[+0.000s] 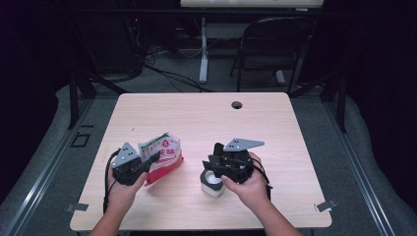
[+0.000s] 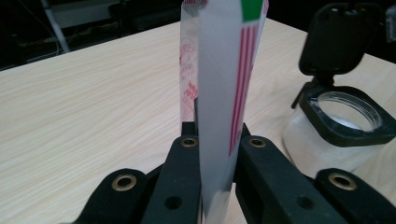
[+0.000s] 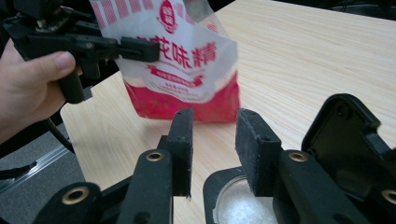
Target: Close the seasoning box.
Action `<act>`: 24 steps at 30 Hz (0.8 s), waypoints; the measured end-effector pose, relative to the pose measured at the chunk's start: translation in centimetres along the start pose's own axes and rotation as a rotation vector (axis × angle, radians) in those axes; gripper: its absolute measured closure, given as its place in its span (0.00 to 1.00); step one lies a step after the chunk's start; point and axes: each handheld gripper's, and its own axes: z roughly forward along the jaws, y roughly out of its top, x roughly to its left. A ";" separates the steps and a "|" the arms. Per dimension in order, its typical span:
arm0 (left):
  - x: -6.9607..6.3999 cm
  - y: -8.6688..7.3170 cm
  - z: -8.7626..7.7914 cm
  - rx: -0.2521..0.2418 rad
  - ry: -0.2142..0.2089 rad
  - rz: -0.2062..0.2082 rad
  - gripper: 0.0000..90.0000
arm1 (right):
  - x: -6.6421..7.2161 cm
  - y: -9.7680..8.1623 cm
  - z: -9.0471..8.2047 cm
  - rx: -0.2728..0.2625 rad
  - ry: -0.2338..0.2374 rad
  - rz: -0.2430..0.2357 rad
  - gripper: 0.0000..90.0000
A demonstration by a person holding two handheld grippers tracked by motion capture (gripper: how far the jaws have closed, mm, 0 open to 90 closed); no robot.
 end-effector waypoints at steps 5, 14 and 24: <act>1.4 0.1 -1.1 -0.002 0.049 -0.017 1.00 | -0.1 -0.1 -0.2 -0.005 -0.004 0.003 0.73; 3.7 0.5 -2.5 0.000 0.122 -0.029 1.00 | -0.3 -0.4 -0.6 -0.009 -0.009 0.011 0.73; 5.7 0.5 -3.2 0.032 0.194 -0.033 1.00 | -0.5 -0.5 -0.7 -0.015 -0.010 0.019 0.73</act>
